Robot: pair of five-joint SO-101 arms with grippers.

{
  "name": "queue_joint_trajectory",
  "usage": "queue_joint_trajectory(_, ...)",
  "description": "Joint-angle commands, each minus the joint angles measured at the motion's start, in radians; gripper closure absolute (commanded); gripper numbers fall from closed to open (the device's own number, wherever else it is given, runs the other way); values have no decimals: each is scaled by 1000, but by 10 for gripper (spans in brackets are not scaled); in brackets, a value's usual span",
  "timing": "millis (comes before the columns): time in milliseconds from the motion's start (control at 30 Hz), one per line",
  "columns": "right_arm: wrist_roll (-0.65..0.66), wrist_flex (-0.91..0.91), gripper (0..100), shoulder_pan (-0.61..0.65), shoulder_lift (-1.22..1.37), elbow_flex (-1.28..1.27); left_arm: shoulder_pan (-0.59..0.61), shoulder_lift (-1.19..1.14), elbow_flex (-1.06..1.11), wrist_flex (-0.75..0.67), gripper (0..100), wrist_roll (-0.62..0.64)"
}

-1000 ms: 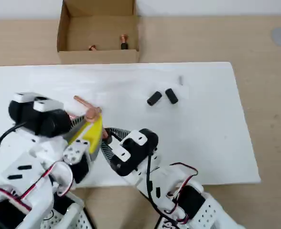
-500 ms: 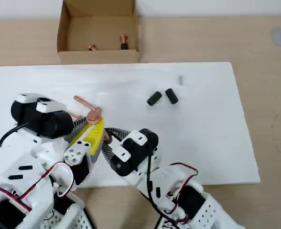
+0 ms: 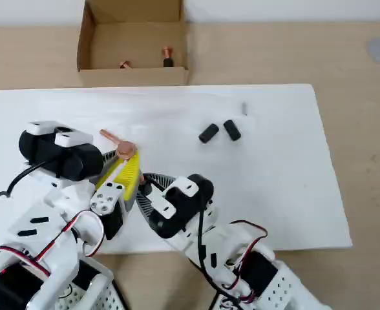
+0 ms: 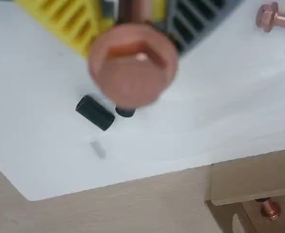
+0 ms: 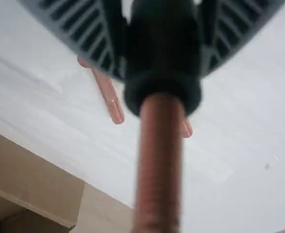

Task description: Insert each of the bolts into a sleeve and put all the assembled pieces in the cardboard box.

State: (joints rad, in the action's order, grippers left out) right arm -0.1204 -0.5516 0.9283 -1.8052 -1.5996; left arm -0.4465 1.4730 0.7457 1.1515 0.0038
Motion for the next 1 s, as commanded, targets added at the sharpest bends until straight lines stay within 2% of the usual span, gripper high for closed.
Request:
queue_joint_trajectory(0,5,23,989,-15,-111,10,-5,-1,0,-25,991,-5)
queue_joint_trajectory(500,5,25,989,-16,-111,12,0,-1,92,-20,986,-18)
queue_joint_trajectory(633,5,23,989,-33,-110,12,-3,-1,75,40,963,-124)
queue_joint_trajectory(767,3,21,989,-76,-111,12,-3,-5,31,110,959,-124)
queue_joint_trajectory(967,3,21,989,-81,-111,13,0,-2,28,130,958,-127)
